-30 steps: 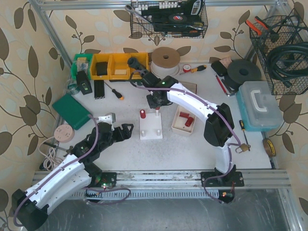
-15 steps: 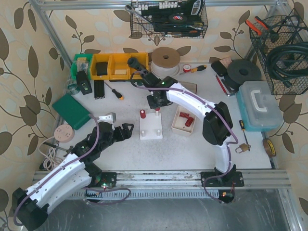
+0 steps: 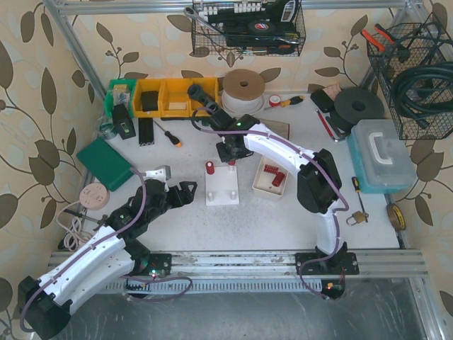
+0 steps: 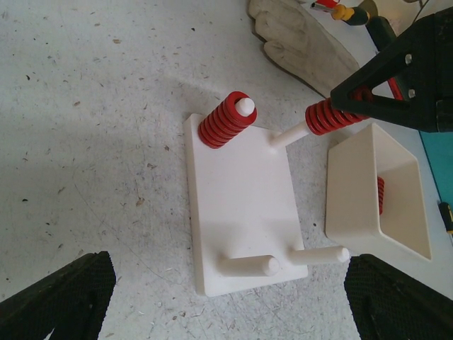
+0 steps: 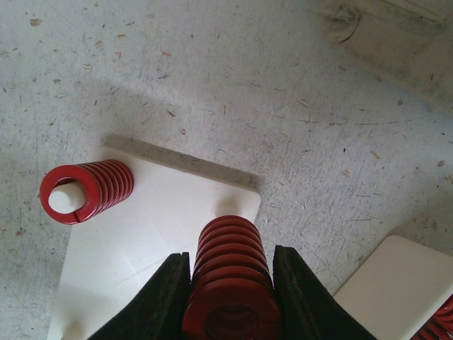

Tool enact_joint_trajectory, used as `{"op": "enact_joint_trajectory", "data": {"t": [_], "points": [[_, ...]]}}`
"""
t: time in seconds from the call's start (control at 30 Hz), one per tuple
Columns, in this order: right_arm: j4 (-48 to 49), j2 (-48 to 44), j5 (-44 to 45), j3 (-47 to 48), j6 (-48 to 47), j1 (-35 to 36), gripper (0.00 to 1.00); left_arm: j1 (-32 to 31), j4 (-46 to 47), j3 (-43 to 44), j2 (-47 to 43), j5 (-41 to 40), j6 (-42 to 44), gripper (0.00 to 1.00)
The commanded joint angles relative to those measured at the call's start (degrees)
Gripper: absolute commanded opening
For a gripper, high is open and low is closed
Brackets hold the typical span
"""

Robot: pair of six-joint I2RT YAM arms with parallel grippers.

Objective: Install the large spring

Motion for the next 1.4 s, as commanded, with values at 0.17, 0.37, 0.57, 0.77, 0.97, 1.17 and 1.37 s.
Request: {"op": "enact_joint_trajectory", "data": {"t": [0.17, 0.37, 0.57, 0.77, 0.97, 1.17, 1.37], "points": [[1.6, 1.2, -0.9, -1.2, -0.2, -0.6, 0.0, -0.4, 1.7, -0.2, 0.2, -0.1, 0.8, 0.92], [2.6, 1.6, -1.3, -2.1, -0.2, -0.8, 0.0, -0.4, 1.7, -0.2, 0.4, -0.1, 0.8, 0.92], [2.9, 2.7, -1.6, -2.6, -0.4, -0.9, 0.0, -0.4, 1.8, -0.1, 0.7, 0.0, 0.8, 0.92], [3.0, 3.9, -1.4, -3.1, -0.5, -0.8, 0.0, -0.4, 1.8, 0.0, 1.0, 0.2, 0.9, 0.91], [1.9, 5.2, -1.3, -2.4, 0.0, -0.8, 0.0, -0.4, 1.7, 0.3, 1.6, 0.2, 0.9, 0.91], [1.5, 5.4, -0.9, -2.4, 0.6, -0.8, 0.0, -0.4, 1.5, 0.6, 2.2, 0.2, 0.8, 0.91], [2.1, 5.1, -0.8, -3.1, 0.6, -0.9, 0.18, -0.4, 1.4, 1.1, 3.4, 0.5, 0.8, 0.91]]}}
